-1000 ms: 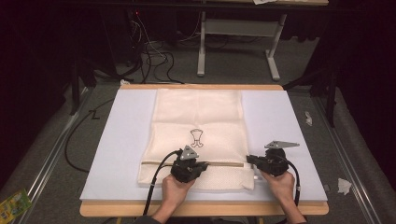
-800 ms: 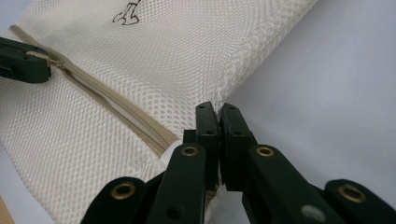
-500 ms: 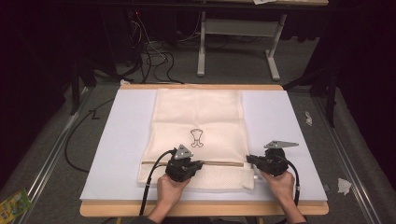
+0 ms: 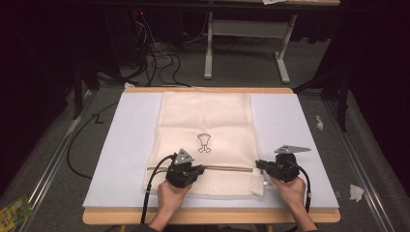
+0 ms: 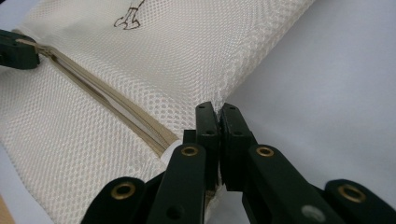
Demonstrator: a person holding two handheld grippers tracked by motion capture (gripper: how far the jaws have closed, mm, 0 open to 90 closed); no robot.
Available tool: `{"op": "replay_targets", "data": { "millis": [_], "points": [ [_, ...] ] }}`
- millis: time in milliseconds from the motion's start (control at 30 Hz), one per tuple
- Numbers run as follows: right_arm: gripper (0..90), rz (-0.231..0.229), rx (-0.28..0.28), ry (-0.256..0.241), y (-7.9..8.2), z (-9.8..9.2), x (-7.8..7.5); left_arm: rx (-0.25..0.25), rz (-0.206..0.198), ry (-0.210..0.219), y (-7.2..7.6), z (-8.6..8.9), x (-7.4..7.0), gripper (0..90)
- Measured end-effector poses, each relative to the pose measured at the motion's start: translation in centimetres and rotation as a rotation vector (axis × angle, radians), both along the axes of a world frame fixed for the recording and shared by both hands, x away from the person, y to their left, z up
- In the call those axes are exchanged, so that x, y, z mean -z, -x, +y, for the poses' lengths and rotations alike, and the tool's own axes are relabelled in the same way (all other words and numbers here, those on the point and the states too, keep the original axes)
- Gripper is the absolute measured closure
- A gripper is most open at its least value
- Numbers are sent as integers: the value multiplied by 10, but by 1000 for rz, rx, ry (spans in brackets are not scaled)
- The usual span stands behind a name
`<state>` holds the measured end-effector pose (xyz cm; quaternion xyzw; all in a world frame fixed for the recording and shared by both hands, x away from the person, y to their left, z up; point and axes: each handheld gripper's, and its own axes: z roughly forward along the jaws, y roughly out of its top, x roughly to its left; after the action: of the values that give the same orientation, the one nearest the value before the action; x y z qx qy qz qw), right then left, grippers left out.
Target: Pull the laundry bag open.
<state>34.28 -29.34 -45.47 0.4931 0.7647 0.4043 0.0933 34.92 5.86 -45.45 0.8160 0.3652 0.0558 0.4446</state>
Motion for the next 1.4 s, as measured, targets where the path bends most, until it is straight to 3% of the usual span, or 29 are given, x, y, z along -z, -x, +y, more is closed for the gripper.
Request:
{"op": "replay_targets", "data": {
  "millis": [333,1400],
  "points": [
    [888,-3,15,3,0,-4,-1,-59,-7,9,-2,26,-3,871],
    [888,-6,29,12,-1,-7,-3,-164,-21,27,-6,70,-9,871]
  ]
}}
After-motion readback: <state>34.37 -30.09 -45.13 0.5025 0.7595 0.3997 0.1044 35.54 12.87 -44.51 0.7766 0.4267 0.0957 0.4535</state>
